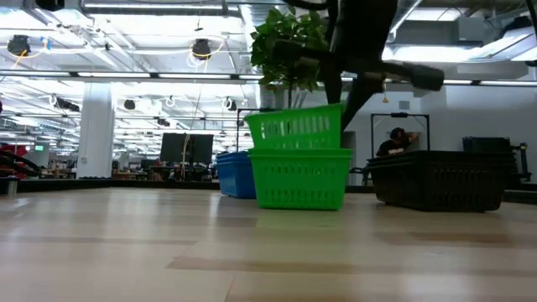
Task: Stack baskets by color
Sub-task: Stack the bottom green bin on the top green bins, then return to Home Position
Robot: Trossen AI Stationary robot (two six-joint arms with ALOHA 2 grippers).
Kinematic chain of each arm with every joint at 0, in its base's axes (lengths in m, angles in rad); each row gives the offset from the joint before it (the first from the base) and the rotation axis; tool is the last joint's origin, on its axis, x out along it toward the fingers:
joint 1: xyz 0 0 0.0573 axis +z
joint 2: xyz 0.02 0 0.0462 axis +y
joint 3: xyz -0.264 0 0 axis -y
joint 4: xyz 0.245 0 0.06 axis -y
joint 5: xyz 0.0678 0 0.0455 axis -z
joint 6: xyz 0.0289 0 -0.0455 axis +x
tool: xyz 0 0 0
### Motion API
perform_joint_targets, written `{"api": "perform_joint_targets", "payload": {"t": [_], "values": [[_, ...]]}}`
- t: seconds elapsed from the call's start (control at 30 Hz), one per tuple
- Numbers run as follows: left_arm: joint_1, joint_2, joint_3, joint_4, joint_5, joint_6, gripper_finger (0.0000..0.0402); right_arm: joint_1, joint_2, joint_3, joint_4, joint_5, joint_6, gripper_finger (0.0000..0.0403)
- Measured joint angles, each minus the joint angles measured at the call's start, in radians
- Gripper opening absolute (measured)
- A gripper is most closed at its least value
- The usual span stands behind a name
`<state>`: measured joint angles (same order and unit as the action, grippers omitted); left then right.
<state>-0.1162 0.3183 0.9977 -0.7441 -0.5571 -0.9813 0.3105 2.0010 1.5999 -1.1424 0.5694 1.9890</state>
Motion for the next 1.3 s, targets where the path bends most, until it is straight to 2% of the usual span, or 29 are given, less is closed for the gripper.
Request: {"api": "perform_joint_targets", "payload": {"t": [0.17,0.33,0.57,0.77,0.83,0.93,1.1,1.13,1.2,1.3], "values": [[0.0,0.0,0.0,0.0,0.0,0.0,0.0203,-0.001,0.0,-0.038,0.049,-0.038,0.0,0.0043],[0.0,0.0,0.0,-0.004,-0.025,-0.007,0.0203,-0.004,0.0,-0.052,0.048,-0.039,-0.016,0.0073],[0.0,0.0,0.0,-0.046,-0.081,0.003,0.0203,-0.003,-0.013,-0.047,0.086,-0.049,-0.162,0.0167],[0.0,0.0,0.0,-0.097,-0.027,0.0,0.0203,0.012,-0.157,-0.021,0.025,0.064,-0.27,0.0237],[0.0,0.003,-0.001,-0.116,-0.015,-0.02,0.0203,0.012,-0.226,-0.02,0.014,0.104,-0.367,0.0246],[0.0,0.01,-0.001,-0.145,-0.013,0.044,0.0203,0.012,-0.359,-0.018,0.056,0.133,-0.61,0.0249],[0.0,0.015,-0.002,-0.148,-0.06,0.066,0.0203,0.023,-0.564,-0.018,0.098,0.083,-1.044,0.0249],[0.0,0.016,-0.002,-0.148,-0.06,0.057,0.0203,0.024,-0.601,-0.019,0.095,0.077,-1.106,0.0249],[0.0,0.015,-0.002,-0.148,-0.044,0.032,0.0203,0.026,-0.673,-0.017,0.105,0.068,-1.128,0.0249],[0.0,0.016,-0.002,-0.148,-0.063,-0.003,0.0203,0.042,-0.755,-0.017,0.115,0.069,-1.371,0.0249]]}}
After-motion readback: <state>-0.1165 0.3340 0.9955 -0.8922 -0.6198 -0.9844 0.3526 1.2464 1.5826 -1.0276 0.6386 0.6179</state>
